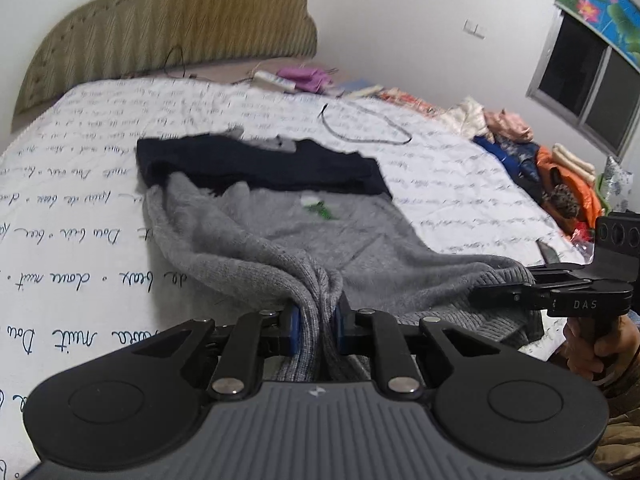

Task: Fold small clothes
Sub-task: 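Lift the held hem with both grippers and fold it toward the collar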

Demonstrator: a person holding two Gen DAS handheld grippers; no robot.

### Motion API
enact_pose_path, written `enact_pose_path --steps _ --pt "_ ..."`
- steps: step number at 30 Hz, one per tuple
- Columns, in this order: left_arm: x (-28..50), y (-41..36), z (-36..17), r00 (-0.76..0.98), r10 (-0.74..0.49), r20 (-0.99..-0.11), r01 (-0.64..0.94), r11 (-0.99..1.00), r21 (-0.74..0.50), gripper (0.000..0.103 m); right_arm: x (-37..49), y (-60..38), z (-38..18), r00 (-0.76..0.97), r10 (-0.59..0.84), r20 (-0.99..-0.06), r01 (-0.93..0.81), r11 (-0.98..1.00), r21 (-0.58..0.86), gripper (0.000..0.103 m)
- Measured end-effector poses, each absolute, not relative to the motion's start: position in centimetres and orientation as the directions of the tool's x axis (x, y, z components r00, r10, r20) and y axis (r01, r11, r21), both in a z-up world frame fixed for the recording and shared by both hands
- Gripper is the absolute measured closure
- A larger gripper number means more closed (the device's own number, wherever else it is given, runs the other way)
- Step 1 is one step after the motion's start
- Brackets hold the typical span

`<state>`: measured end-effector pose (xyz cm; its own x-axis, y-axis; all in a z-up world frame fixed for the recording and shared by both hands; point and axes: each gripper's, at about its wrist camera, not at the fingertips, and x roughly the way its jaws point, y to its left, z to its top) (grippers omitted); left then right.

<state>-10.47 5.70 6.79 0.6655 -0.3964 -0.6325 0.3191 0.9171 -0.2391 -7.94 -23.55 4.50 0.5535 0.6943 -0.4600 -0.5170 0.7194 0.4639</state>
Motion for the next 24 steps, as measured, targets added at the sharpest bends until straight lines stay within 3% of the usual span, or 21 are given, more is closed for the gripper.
enact_pose_path --steps 13,24 --pt "-5.4 4.7 9.0 0.721 -0.312 -0.618 0.288 0.947 -0.142 0.087 -2.1 -25.0 6.0 0.628 0.669 -0.397 -0.493 0.737 0.462 0.085" --pt "3.0 4.1 9.2 0.743 -0.233 -0.627 0.230 0.969 -0.088 0.087 4.6 -25.9 5.2 0.678 0.615 -0.404 -0.422 0.774 0.471 0.085"
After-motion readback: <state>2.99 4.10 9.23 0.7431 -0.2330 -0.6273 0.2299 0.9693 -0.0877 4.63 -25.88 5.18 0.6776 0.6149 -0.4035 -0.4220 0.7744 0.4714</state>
